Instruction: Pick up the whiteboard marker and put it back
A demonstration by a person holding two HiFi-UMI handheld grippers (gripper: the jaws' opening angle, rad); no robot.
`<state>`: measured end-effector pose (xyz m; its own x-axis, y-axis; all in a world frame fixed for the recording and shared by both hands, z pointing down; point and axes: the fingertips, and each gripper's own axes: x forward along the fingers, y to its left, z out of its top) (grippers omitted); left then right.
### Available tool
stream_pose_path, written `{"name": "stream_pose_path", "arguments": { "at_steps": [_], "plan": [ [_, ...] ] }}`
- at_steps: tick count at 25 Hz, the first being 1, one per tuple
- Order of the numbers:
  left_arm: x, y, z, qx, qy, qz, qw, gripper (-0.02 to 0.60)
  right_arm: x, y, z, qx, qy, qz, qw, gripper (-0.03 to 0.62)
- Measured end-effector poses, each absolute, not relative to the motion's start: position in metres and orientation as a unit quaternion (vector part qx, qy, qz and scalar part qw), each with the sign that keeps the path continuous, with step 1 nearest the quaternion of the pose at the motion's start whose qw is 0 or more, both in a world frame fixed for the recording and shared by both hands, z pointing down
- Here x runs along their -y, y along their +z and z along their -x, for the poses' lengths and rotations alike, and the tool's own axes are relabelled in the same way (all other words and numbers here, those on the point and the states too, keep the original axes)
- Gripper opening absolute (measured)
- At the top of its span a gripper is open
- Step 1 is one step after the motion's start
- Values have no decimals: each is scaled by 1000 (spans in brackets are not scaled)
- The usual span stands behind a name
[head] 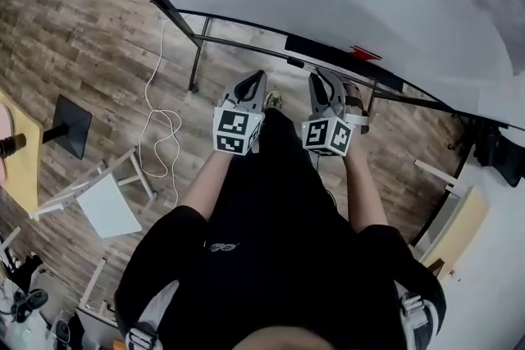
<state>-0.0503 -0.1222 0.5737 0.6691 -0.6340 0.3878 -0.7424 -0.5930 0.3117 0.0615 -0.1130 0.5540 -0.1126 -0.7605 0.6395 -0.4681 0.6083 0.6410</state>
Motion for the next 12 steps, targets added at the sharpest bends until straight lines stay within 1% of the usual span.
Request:
{"name": "stream_pose_path", "arguments": {
  "at_steps": [5,9,12],
  "plan": [
    [130,598,58,425,120,-862,251,8,127,593,-74,720,-132,-380,566,58],
    [128,596,65,437,127,-856,243,8,139,620,-83,710,-137,-341,601,58],
    [128,602,76,449,134,-847,251,8,147,635,-89,706,-132,-324,616,58]
  ]
}}
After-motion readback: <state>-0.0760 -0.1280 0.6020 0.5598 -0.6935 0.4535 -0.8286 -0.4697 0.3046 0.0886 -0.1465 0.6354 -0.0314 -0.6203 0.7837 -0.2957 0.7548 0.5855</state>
